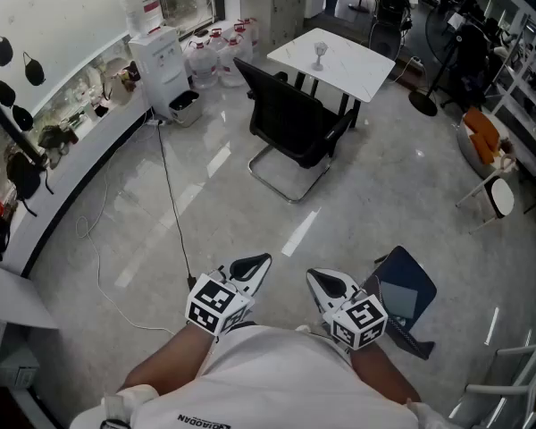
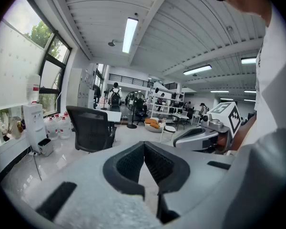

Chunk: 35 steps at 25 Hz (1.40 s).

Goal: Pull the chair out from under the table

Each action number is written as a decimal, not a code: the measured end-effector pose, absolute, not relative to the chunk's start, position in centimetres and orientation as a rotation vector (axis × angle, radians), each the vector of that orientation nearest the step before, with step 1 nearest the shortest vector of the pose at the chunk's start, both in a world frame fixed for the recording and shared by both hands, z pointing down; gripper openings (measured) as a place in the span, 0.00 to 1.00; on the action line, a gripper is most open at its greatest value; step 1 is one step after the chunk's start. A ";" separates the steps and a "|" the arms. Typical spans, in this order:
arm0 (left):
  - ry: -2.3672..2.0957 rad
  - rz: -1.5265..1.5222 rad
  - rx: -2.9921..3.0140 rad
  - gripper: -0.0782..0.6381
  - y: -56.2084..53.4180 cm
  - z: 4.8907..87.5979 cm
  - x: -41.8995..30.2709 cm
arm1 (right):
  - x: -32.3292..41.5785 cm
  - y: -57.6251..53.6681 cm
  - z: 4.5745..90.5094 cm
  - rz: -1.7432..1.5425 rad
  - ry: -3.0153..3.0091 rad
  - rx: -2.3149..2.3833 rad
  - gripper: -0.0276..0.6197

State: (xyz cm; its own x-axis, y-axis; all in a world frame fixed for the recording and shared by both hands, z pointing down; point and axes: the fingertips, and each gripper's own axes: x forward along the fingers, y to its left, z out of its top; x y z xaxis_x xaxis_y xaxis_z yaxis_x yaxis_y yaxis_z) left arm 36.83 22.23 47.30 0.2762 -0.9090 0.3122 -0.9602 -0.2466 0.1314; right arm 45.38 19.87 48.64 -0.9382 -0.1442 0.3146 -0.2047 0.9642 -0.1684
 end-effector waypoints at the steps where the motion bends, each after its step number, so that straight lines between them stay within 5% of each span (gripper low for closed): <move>1: -1.712 0.248 2.257 0.12 22.2 47.3 36.9 | 45.4 19.8 48.7 0.286 -2.812 0.256 0.05; 35: -1.724 0.218 2.206 0.12 26.5 48.9 30.8 | 39.3 24.5 50.6 0.338 -2.788 0.188 0.05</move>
